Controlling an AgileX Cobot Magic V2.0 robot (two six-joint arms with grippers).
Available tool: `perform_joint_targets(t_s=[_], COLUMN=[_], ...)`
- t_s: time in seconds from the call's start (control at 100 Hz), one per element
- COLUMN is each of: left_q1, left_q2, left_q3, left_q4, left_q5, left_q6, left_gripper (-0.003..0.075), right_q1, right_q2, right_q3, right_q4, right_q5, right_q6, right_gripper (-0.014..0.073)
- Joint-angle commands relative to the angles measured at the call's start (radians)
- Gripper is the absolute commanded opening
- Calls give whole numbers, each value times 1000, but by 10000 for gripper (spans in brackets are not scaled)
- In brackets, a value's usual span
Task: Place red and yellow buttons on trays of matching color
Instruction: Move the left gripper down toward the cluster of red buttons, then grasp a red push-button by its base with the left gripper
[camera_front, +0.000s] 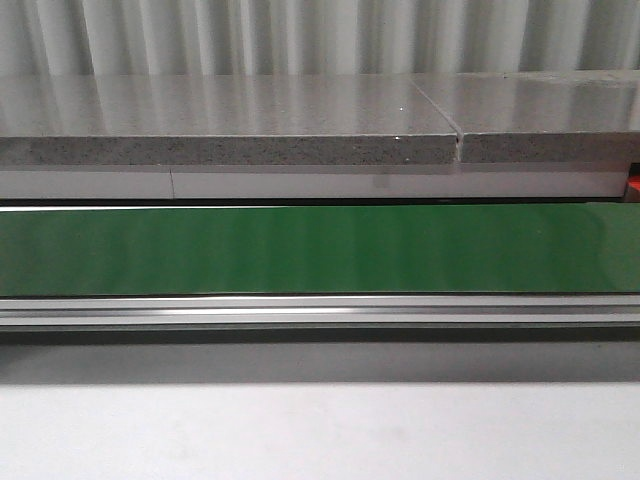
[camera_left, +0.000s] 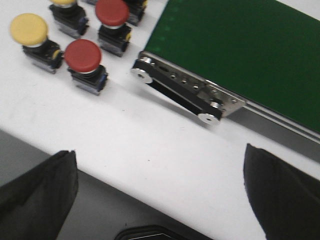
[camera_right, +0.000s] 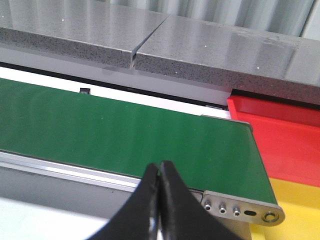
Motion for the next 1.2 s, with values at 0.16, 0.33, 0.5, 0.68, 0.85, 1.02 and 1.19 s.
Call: perform_joint_targets(t_s=[0.16, 0.33, 0.5, 0.68, 0.85, 1.02, 1.19], left_q1=[107, 257, 371, 440, 446, 446, 446], left_q2=[144, 262, 390, 509, 596, 668, 724], left_q3=[-38, -38, -38, -40, -50, -97, -147], left_q4=[50, 47, 1, -1, -22, -26, -26], left_q5=[-76, -159, -228, -292, -327, -335, -335], left_q6=[-46, -44, 20, 60, 117, 133, 136], left_gripper=[618, 618, 618, 618, 618, 618, 618], right_q1=[-4, -4, -4, -4, -4, -4, -4], right_q2=[-15, -15, -15, -15, -15, -15, -15], right_q3=[-6, -6, -6, -6, -6, -6, -6], right_q4=[-11, -11, -11, -11, -11, -11, -11], right_q5=[-83, -83, -83, -83, -83, -83, -83], right_q6=[-3, -3, -3, -3, -3, -3, -3], right_gripper=[-67, -67, -67, -67, -67, -67, -67])
